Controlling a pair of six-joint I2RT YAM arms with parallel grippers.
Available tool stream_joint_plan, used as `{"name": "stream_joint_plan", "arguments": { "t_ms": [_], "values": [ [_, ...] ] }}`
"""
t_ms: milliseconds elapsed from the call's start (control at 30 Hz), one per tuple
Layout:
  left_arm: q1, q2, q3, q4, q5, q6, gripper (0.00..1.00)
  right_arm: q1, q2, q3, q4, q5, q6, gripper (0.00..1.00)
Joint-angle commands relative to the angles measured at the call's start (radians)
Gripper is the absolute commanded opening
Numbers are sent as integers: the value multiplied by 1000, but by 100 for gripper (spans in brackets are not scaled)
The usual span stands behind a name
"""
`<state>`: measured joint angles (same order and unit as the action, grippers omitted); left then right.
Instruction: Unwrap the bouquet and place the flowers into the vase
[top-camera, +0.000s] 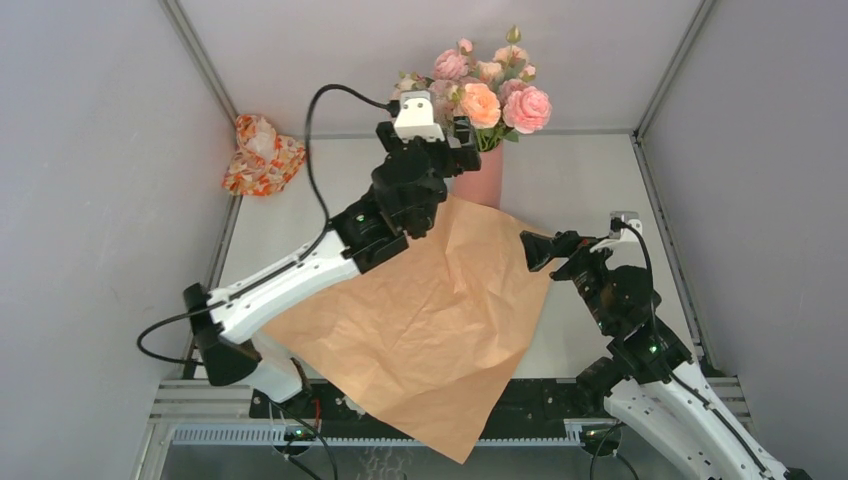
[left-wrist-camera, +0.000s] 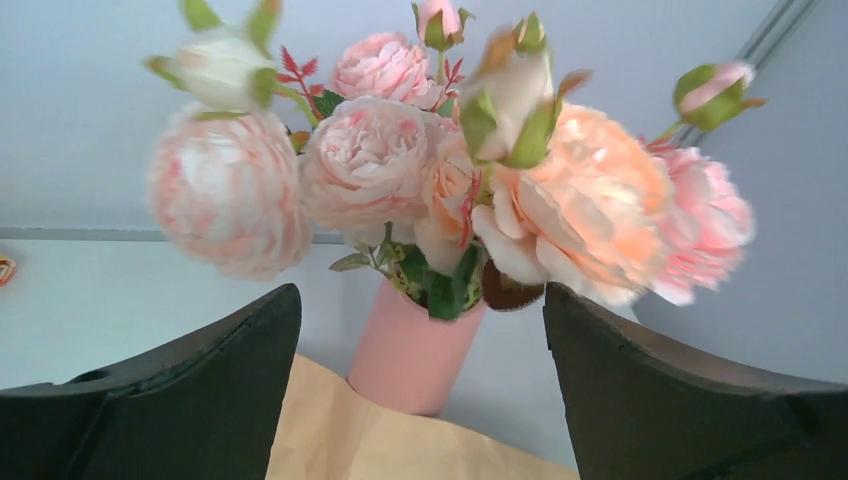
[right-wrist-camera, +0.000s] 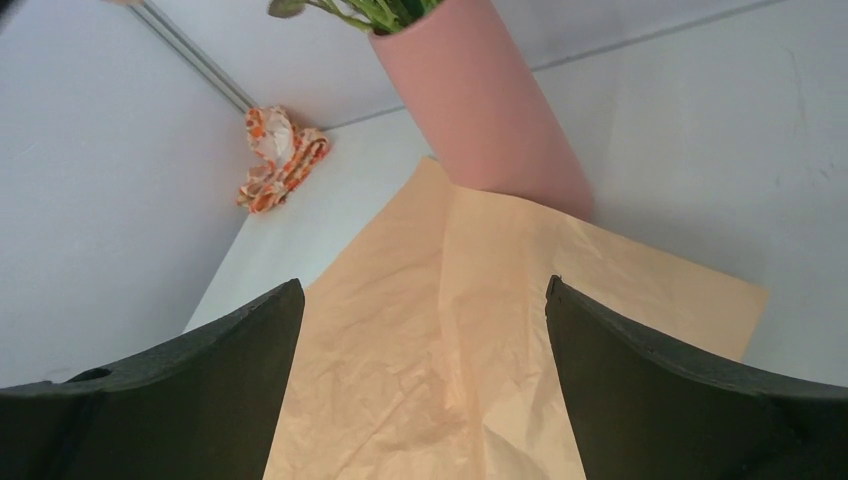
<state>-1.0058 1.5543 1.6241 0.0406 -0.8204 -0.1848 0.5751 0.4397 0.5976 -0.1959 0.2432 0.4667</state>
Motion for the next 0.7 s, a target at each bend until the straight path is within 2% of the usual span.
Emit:
{"name": "stream_joint_plan", "arguments": {
  "t_ms": [0, 100, 200, 333, 533, 667],
  "values": [
    [-60, -166, -12, -147, -83, -19, 95, -10, 34, 61, -34, 36, 40, 100],
    [-98, -284, -78, -205, -76, -36, 97, -8, 43, 66, -51, 40, 53, 100],
    [-111, -408, -161, -233, -5, -80, 99, -7, 50, 67, -64, 34, 66, 100],
    [-111, -500, -264, -237, 16, -108, 99, -3, 54, 67, -75, 5, 96, 100],
    [-116, -677, -409, -287, -12, -220, 99, 11, 45, 67, -111, 8, 116, 100],
    [-116, -792, -476, -417, -74, -323, 99, 14, 24, 66, -122, 30, 115, 100]
  ]
}}
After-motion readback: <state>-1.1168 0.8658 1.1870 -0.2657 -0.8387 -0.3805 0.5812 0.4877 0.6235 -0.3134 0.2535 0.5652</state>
